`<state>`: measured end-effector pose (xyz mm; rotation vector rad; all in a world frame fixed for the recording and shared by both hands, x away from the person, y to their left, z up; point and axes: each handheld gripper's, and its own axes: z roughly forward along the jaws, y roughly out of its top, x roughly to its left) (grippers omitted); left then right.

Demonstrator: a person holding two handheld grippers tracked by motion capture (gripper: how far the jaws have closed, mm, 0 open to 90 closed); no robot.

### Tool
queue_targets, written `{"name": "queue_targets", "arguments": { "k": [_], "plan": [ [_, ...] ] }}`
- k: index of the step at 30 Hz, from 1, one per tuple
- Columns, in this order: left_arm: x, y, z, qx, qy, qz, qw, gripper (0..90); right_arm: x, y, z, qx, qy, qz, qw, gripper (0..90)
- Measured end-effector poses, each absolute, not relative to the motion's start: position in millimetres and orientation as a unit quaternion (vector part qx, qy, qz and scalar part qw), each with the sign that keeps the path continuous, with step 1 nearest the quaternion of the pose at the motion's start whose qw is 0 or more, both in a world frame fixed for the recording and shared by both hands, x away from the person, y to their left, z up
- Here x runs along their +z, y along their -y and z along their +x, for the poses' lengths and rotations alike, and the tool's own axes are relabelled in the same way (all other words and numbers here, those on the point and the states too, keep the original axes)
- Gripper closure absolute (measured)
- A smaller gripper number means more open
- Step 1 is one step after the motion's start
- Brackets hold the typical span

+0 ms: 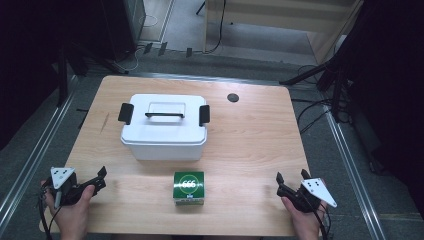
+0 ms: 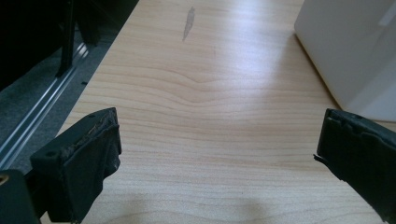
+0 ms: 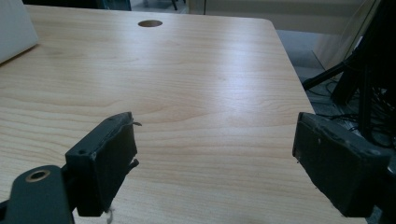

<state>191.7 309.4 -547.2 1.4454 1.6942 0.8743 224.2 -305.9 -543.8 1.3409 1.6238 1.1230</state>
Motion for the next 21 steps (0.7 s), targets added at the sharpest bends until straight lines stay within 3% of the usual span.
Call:
{"name": "queue_targets", "arguments": {
  "k": [3,4,6,13,21],
  "plan": [
    [-546,-305,193,0.347,-0.654,0.570,0.356,0.3,-543,304,223,0.436,-0.633,0.521,0.370,15.1],
    [-546,-303,193,0.349,-0.652,0.572,0.354,0.3,-542,301,223,0.429,-0.633,0.524,0.376,20.6],
    [-546,-303,194,0.346,-0.652,0.574,0.355,0.3,-542,298,223,0.423,-0.637,0.521,0.380,23.0],
    [-544,-302,195,0.348,-0.648,0.575,0.359,0.3,-540,293,221,0.435,-0.644,0.513,0.364,27.4],
    [-542,-298,196,0.346,-0.644,0.578,0.364,3.2,-538,285,219,0.448,-0.654,0.492,0.358,41.9]
  ]
}}
